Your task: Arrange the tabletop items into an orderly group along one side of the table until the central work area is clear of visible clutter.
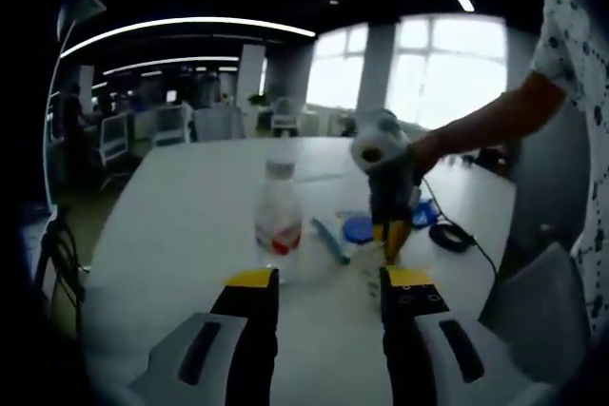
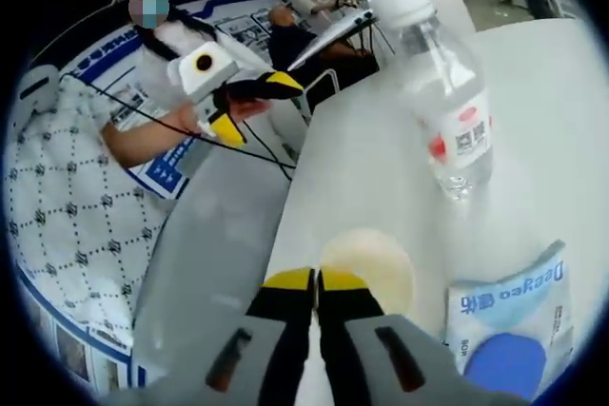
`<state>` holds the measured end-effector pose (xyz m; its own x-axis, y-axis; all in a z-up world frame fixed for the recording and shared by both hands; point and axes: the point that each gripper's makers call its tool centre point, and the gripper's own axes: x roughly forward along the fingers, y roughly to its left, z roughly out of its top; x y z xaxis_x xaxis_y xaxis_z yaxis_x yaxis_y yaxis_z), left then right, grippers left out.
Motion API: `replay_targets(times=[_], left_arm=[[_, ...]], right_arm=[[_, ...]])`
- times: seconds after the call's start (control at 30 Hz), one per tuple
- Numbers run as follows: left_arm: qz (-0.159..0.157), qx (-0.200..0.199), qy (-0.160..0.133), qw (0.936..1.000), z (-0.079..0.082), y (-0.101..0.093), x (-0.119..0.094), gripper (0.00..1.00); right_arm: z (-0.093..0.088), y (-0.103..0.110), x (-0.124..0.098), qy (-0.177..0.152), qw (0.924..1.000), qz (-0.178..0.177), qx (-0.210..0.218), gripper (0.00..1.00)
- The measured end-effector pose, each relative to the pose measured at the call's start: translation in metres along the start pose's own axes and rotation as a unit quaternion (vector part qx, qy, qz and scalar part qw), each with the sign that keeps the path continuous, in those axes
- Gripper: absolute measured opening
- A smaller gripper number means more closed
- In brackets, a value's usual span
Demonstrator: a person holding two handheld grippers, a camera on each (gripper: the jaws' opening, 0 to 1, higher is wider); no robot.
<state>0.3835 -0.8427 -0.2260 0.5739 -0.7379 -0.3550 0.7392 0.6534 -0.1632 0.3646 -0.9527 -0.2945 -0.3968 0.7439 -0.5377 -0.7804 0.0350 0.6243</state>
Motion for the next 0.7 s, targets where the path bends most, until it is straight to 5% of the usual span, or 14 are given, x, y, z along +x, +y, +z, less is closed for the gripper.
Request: replay_targets(times=[0.37, 0.7], left_arm=[[-0.007, 0.008, -0.002, 0.9999, 0.003, -0.007, 0.002, 0.39], [-0.023, 0.011, -0.006, 0.9997, 0.004, -0.015, 0.007, 0.38]], right_arm=[[0.013, 0.005, -0.013, -0.07, 0.9965, -0.047, -0.004, 0.0], [0.043, 0.009, -0.044, -0.146, 0.9827, -0.113, -0.019, 0.0]])
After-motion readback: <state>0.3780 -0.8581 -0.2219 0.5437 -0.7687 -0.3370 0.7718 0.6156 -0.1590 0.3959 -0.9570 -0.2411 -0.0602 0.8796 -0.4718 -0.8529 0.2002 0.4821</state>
